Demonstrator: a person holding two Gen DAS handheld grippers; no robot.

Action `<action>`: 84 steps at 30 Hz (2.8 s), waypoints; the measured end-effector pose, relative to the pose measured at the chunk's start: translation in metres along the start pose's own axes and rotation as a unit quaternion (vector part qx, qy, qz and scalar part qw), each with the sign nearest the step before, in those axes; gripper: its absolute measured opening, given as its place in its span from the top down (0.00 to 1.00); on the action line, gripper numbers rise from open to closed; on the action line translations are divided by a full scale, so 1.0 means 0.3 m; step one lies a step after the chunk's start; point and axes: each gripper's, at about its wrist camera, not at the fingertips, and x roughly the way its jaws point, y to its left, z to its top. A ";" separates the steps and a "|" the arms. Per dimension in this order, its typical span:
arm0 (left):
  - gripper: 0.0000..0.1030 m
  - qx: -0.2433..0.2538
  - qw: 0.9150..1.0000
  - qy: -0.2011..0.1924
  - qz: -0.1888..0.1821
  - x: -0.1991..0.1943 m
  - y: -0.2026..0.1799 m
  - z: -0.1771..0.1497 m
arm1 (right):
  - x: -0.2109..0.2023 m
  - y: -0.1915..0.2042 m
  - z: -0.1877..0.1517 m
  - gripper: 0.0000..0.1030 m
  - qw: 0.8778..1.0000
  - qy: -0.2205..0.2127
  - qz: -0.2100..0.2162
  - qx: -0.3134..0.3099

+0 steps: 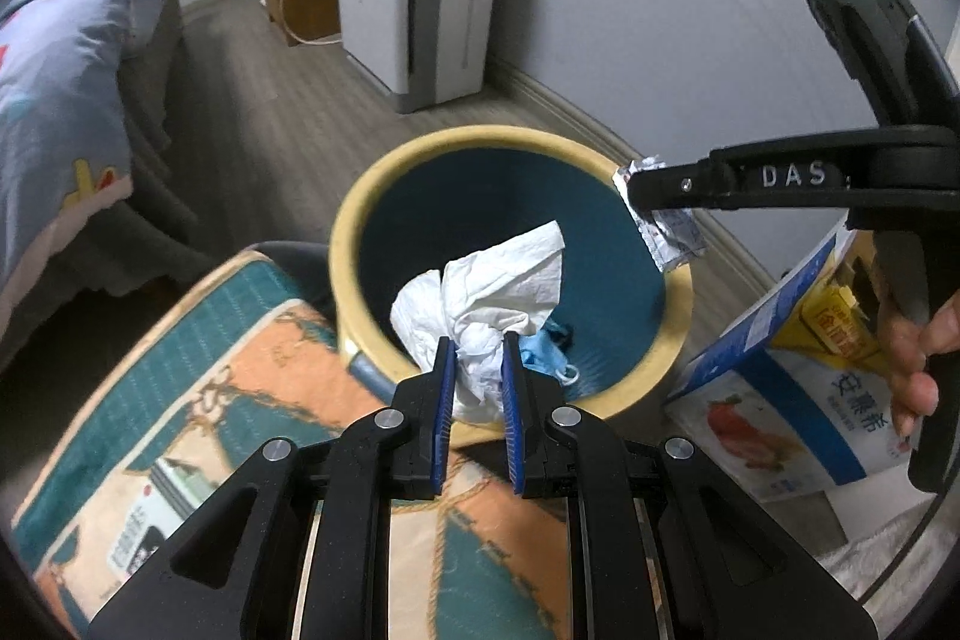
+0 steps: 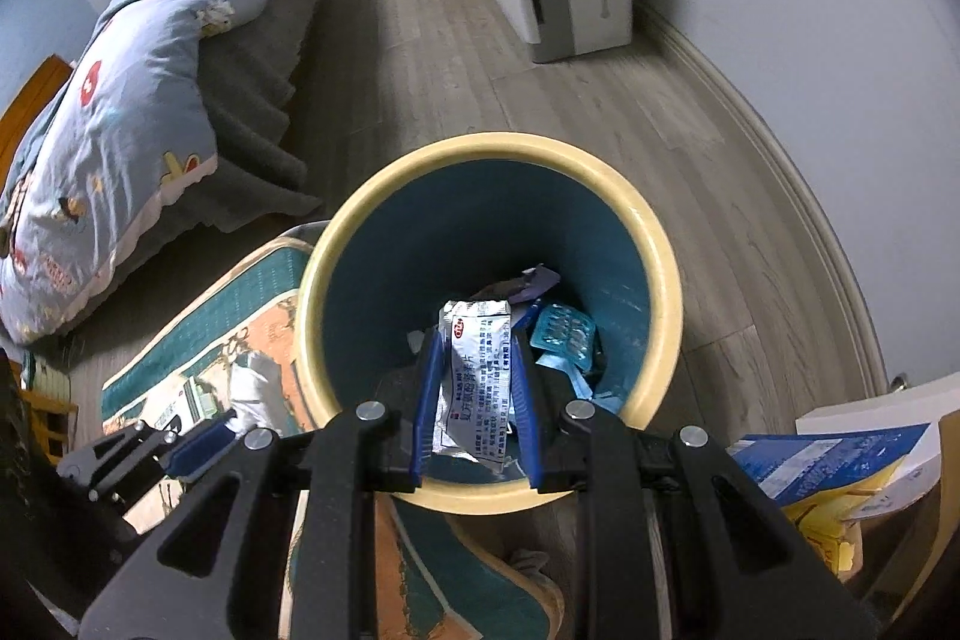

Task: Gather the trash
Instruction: 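Carry tissue and blister pack over the bin and open both grippers, then move both grippers back over the cushion toward the blue glove and box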

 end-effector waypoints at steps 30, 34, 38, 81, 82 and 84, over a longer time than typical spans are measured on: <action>0.20 -0.055 0.998 -0.041 0.008 0.055 0.004 0.055 | -0.023 -0.048 0.040 0.76 0.997 -0.065 0.000 0.051; 0.12 -0.059 0.997 -0.045 0.021 0.026 0.030 0.040 | -0.026 -0.030 0.042 0.35 0.997 -0.066 -0.011 0.047; 0.10 -0.064 0.996 -0.045 0.038 -0.005 0.063 0.027 | -0.044 -0.035 0.046 0.16 0.996 -0.070 -0.013 0.061; 0.06 -0.215 0.954 -0.081 0.191 -0.878 0.574 -0.574 | 0.007 0.804 -0.607 0.06 0.988 0.041 0.031 -0.148; 0.06 -0.220 0.953 -0.083 0.191 -0.886 0.588 -0.581 | 0.024 0.820 -0.617 0.06 0.986 0.044 0.028 -0.157; 0.06 -0.227 0.951 -0.085 0.191 -0.896 0.613 -0.596 | 0.058 0.848 -0.641 0.06 0.983 0.051 0.017 -0.173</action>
